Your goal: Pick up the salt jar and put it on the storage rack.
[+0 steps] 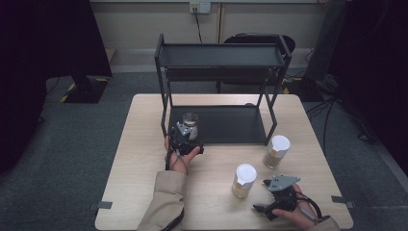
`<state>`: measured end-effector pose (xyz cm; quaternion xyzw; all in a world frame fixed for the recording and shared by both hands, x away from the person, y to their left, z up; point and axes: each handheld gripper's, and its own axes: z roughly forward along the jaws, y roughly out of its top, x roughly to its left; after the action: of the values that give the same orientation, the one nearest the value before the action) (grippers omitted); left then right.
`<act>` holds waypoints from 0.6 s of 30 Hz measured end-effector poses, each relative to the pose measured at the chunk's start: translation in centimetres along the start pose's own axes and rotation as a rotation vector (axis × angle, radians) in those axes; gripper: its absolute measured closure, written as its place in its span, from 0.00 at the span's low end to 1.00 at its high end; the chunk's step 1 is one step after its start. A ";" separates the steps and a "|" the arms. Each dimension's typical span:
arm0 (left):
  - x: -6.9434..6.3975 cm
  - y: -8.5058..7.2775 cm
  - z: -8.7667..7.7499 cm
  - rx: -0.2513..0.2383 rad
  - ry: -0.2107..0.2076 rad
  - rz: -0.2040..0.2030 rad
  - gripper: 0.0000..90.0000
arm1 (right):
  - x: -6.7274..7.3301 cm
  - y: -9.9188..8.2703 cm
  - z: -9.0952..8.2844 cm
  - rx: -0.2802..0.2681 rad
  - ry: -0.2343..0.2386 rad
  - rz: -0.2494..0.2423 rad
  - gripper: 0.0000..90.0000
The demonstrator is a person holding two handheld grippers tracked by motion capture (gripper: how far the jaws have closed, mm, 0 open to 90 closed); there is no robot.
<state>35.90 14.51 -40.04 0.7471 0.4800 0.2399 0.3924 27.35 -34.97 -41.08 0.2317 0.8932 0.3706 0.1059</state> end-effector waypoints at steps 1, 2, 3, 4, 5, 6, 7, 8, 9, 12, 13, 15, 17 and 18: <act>0.1 0.0 -0.1 0.003 -0.003 0.008 0.02 | 0.0 0.0 0.0 0.000 0.000 0.000 0.00; 0.1 -0.2 -0.2 -0.001 -0.004 0.001 0.02 | 0.0 0.0 0.0 0.000 0.000 0.000 0.00; 0.1 -0.3 -0.2 -0.001 -0.008 0.000 0.02 | 0.0 0.0 0.0 0.000 0.000 0.000 0.00; 0.1 -0.5 -0.3 -0.004 -0.010 -0.001 0.02 | 0.0 0.0 0.0 0.000 0.000 0.000 0.00; 0.1 -0.6 -0.4 -0.002 -0.012 0.002 0.02 | 0.0 0.0 0.0 0.000 0.000 0.000 0.00; 0.1 -0.7 -0.5 -0.004 -0.014 -0.001 0.02 | 0.0 0.0 0.0 0.000 0.000 0.000 0.00; 0.1 -0.8 -0.6 -0.003 -0.018 0.001 0.02 | 0.0 0.0 0.0 0.000 0.000 0.000 0.00; 0.2 -0.8 -0.6 0.000 -0.021 0.003 0.02 | 0.0 0.0 0.0 0.000 0.000 0.000 0.00; 0.1 -0.8 -0.7 0.001 -0.022 0.005 0.02 | 0.0 0.0 0.0 0.000 0.000 0.000 0.00; 0.3 -1.1 -1.0 -0.001 -0.026 0.006 0.02 | 0.0 0.0 0.0 0.000 0.000 0.000 0.00; 0.3 -1.2 -1.1 -0.001 -0.026 0.009 0.02 | 0.0 0.0 0.0 0.000 0.000 0.000 0.00; 0.4 -1.3 -1.3 0.000 -0.031 0.012 0.02 | 0.0 0.0 0.0 0.000 0.000 0.000 0.00; 0.4 -1.5 -1.5 0.000 -0.031 0.008 0.02 | 0.0 0.0 0.0 0.000 0.000 0.000 0.00; 0.4 -1.6 -1.6 -0.001 -0.034 0.008 0.02 | 0.0 0.0 0.0 0.000 0.000 0.000 0.00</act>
<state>34.06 15.78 -40.45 0.7528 0.4701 0.2291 0.3999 27.35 -34.97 -41.08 0.2317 0.8932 0.3706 0.1059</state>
